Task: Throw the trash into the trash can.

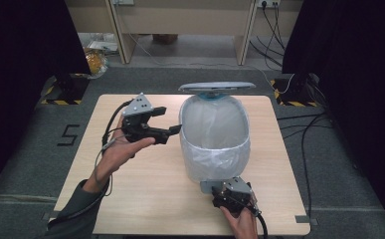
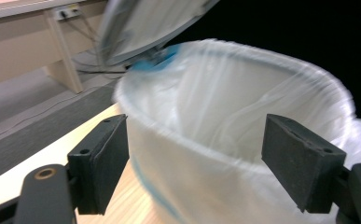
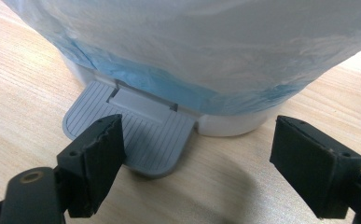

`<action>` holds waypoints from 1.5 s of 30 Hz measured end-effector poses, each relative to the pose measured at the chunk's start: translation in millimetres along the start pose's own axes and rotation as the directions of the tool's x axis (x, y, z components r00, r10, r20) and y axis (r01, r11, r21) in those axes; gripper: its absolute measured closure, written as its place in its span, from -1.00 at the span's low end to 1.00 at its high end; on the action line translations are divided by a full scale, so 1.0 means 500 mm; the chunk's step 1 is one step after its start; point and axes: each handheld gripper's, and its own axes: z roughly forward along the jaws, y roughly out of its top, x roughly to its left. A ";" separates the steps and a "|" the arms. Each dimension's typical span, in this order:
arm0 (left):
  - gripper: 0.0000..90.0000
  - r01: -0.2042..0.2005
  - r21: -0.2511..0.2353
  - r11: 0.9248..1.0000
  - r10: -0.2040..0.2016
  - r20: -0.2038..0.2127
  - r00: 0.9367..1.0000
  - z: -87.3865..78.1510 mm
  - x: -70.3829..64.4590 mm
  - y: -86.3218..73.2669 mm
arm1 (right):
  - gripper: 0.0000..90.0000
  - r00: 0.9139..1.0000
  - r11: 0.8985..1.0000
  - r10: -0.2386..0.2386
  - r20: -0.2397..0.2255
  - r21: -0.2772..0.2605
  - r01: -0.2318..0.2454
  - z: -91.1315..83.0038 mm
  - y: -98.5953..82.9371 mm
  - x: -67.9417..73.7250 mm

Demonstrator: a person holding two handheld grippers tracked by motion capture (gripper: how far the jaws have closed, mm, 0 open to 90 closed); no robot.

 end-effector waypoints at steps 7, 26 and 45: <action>-0.53 0.036 0.016 0.999 -0.035 -0.052 0.998 -0.016 0.025 -0.061 | -0.61 1.000 1.000 0.000 -0.001 0.000 0.000 0.000 0.000 0.000; -0.67 0.129 0.031 0.991 -0.123 -0.156 0.980 -0.003 0.065 -0.234 | -0.61 1.000 1.000 0.012 -0.003 0.002 -0.012 0.000 0.000 0.001; -0.67 0.146 0.106 0.983 -0.123 -0.203 0.971 0.031 0.068 -0.364 | -0.61 1.000 1.000 0.009 -0.006 0.001 -0.009 0.000 0.000 0.000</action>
